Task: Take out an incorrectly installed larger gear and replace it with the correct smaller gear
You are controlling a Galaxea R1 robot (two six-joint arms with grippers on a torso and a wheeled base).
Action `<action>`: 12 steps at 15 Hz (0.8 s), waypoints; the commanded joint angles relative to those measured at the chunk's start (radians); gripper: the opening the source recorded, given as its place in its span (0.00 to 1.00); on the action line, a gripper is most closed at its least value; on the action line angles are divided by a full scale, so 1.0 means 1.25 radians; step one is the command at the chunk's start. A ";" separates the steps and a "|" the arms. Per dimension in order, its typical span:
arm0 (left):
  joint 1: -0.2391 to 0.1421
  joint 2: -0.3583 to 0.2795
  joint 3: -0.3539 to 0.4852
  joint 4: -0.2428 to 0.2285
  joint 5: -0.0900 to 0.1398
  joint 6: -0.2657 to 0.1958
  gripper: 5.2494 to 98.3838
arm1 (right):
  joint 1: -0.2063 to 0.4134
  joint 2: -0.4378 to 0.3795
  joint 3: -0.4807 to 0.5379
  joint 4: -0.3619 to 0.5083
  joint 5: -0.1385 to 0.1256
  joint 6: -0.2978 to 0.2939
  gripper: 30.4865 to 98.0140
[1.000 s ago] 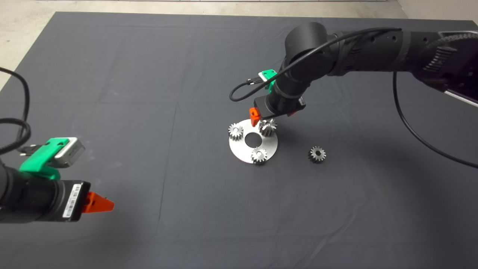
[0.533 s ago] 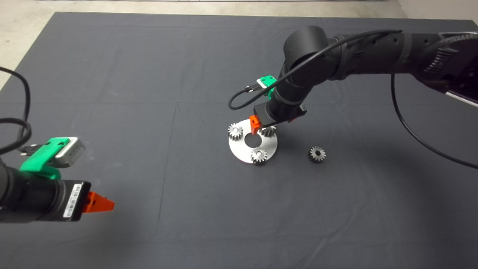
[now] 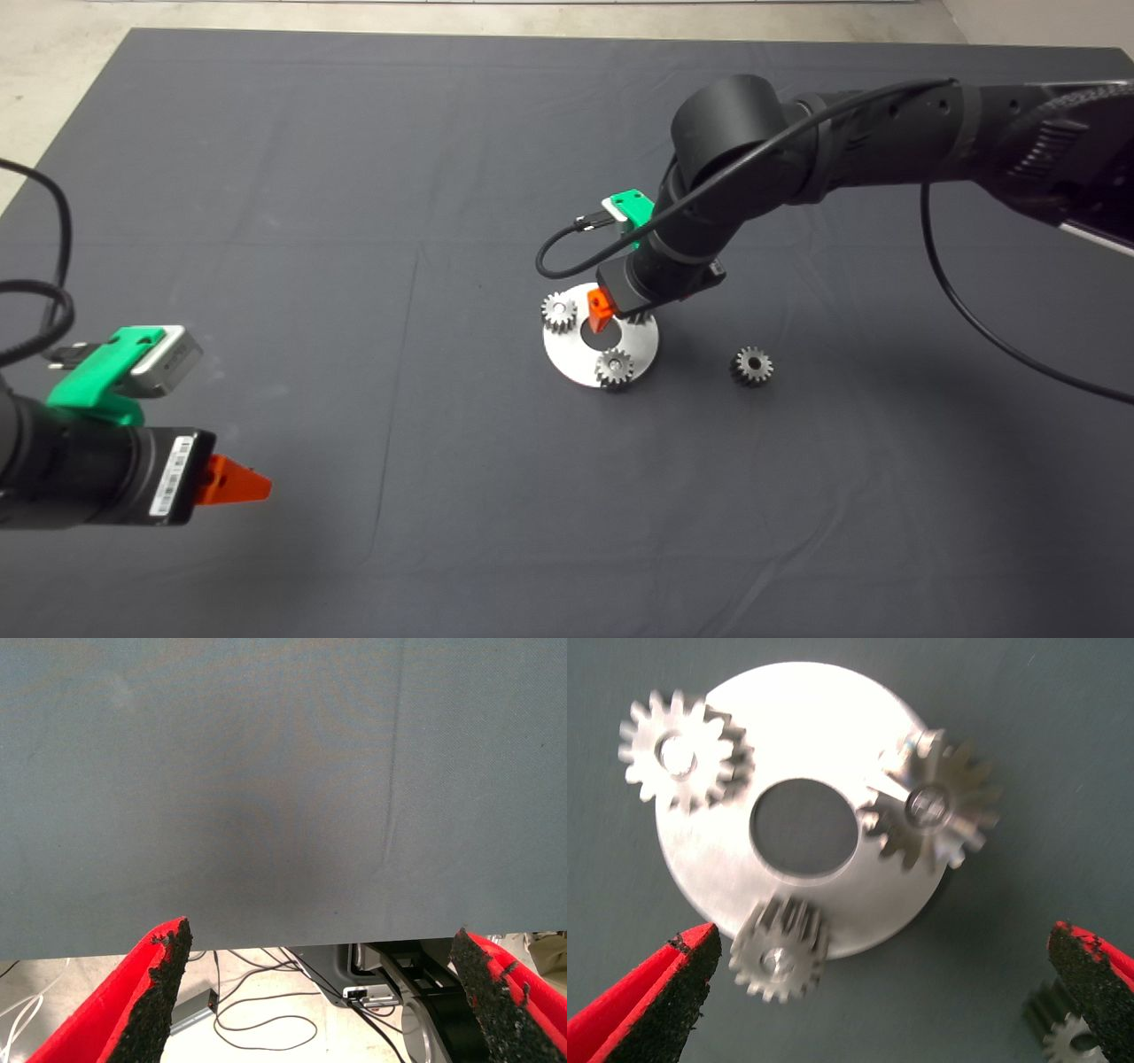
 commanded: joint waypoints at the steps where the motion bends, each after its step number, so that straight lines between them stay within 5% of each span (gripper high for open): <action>1: -0.010 -0.005 0.004 -0.009 0.001 -0.001 0.74 | -0.012 0.000 0.018 -0.084 -0.001 0.008 1.00; 12: -0.010 -0.002 0.003 -0.009 0.000 0.000 0.74 | -0.050 0.009 -0.054 -0.126 0.002 -0.005 1.00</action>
